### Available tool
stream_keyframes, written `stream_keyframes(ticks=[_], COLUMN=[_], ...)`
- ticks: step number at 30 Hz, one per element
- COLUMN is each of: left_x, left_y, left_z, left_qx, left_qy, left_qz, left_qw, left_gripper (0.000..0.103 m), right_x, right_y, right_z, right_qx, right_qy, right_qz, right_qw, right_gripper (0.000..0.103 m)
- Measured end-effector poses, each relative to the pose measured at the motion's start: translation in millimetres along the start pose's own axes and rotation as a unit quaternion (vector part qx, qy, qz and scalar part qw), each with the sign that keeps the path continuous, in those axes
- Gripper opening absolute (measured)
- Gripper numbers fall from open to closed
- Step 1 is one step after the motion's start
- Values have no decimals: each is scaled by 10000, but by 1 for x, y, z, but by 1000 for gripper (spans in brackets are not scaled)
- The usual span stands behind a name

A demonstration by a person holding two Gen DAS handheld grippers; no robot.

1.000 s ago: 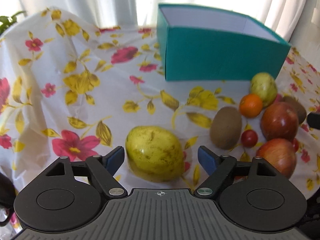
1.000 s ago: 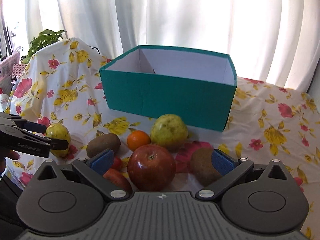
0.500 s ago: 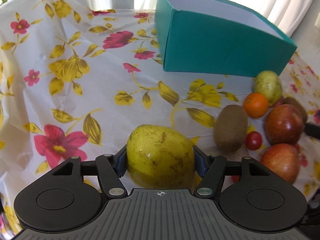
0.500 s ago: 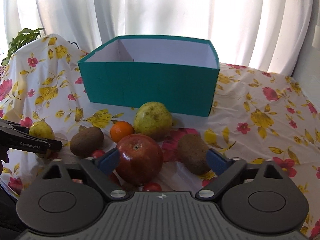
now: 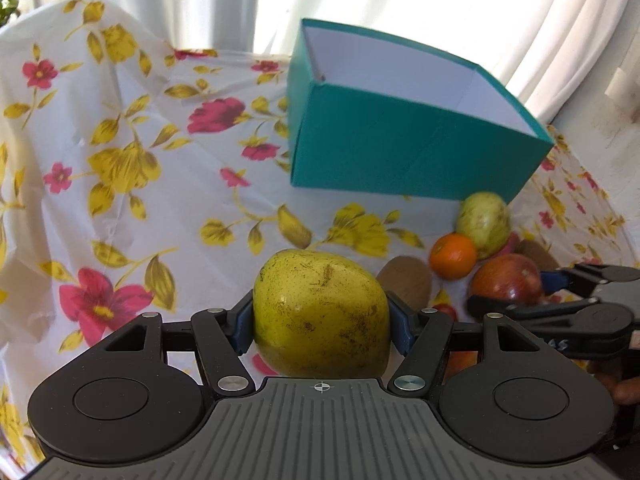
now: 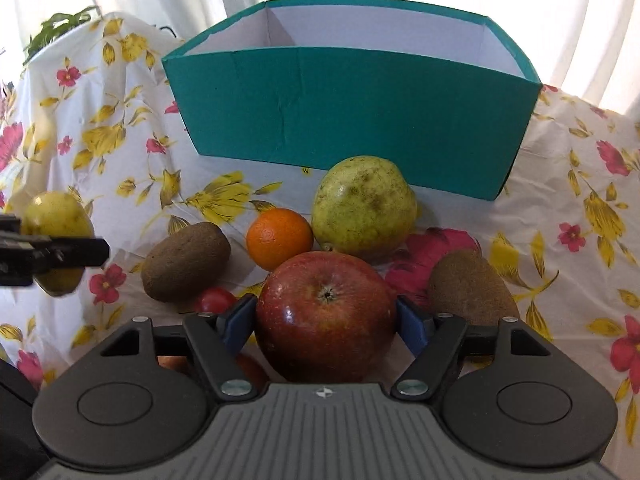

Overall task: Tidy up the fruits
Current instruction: 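Carry the pear into the teal box and open the left gripper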

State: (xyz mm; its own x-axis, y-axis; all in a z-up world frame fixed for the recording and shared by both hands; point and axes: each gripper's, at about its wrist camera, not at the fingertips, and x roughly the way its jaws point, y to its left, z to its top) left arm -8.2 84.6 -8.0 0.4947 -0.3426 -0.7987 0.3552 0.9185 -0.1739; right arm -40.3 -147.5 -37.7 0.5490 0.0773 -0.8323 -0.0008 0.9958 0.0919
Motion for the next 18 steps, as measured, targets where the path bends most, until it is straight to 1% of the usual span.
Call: stream_keyframes(ticks=[2,4,7,12,15,18], left_x=[-3,-8,-16,-19,-7,13], left_y=[-7,-13,-25,-51,-68,-82], left_z=[7,16,36,82,113,138], left_qx=[81,139,273,536,609,633], left_qy=[-61,-137,-335,-763,-888,-986], left_qz=[-31,-98,-206,-239,-71,64], left_qw=[9999,9998,9989,9954,9942,9931], left_gripper=[69,69,69,69,69,69], right_x=[-1,-4,-17,-40,-51,-60], right_y=[0,-1,-7,-19,-26,-31], right_z=[0,-1,-1,5,7,8], right_qx=[-58,-75,29,198,285,339], right_qy=[-5,-27,-198,-494,-644,-774], right_qz=[22,-53,-41,-11,8,-53], right_qw=[10000,10000,9998,9986,9975,9964], right_gripper=[73,73,73,73,73,73])
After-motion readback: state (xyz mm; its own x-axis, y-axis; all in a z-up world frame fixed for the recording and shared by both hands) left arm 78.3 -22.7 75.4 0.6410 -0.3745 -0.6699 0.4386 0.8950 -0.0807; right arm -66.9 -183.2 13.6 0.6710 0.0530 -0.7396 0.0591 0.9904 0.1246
